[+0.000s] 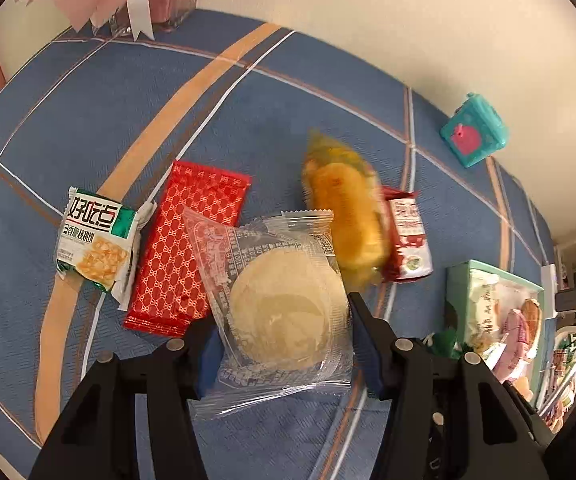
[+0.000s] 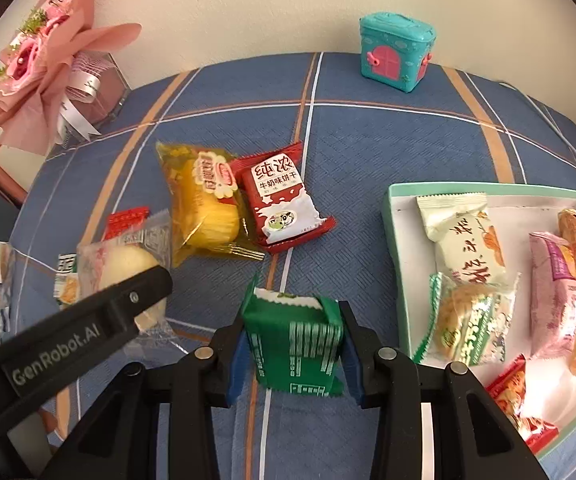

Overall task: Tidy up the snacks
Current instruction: 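Grasp the clear bun bag with left tool while right tool grasps green packet, then lift the bun bag and green packet and carry both over the tray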

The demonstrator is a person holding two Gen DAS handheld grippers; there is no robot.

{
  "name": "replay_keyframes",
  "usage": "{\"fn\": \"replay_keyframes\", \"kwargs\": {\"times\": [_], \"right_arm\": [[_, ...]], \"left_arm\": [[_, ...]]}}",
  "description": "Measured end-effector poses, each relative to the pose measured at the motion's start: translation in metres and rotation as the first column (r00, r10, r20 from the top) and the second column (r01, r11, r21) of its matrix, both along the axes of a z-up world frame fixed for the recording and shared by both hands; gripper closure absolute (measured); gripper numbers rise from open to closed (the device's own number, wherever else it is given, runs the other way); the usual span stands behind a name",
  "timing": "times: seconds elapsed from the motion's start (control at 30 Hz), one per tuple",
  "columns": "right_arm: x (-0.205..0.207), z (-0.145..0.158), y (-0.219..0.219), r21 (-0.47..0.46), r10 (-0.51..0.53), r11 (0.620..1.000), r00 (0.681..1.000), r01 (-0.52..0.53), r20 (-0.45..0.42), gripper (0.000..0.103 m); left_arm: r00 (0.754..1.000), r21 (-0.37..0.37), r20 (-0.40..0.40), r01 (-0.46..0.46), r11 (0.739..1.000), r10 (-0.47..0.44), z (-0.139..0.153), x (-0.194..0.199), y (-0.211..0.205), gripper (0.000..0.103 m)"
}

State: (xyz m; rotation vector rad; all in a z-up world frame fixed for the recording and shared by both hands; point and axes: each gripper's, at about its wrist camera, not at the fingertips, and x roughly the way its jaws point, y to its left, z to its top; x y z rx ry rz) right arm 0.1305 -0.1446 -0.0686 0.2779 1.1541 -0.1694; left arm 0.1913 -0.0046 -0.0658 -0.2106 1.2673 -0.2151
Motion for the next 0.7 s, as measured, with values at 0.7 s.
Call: {"fn": "replay_keyframes", "kwargs": {"times": [0.7], "right_arm": [[-0.057, 0.063, -0.037, 0.058, -0.078, 0.996, 0.991, 0.072, 0.111, 0.061]], "left_arm": [[0.988, 0.029, 0.139, 0.069, 0.997, -0.073, 0.058, -0.036, -0.039, 0.045]]}}
